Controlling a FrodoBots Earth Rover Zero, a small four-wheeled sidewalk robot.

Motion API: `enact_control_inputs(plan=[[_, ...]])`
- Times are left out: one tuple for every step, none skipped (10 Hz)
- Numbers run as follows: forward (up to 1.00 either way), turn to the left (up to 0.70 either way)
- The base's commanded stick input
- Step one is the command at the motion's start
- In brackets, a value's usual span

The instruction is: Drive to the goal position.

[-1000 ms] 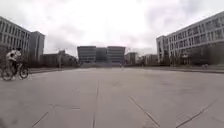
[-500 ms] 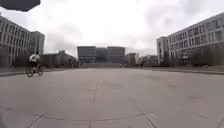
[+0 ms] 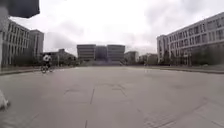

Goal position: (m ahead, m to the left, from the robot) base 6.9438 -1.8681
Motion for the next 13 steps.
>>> enact_control_inputs(plan=[[0.70,0.01],[0.70,0.01],[0.70,0.01],[0.70,0.01],[0.70,0.01],[0.70,0.01],[0.70,0.01],[0.70,0.01],[0.70,0.01],[0.70,0.01],[0.70,0.01],[0.70,0.01],[0.70,0.02]])
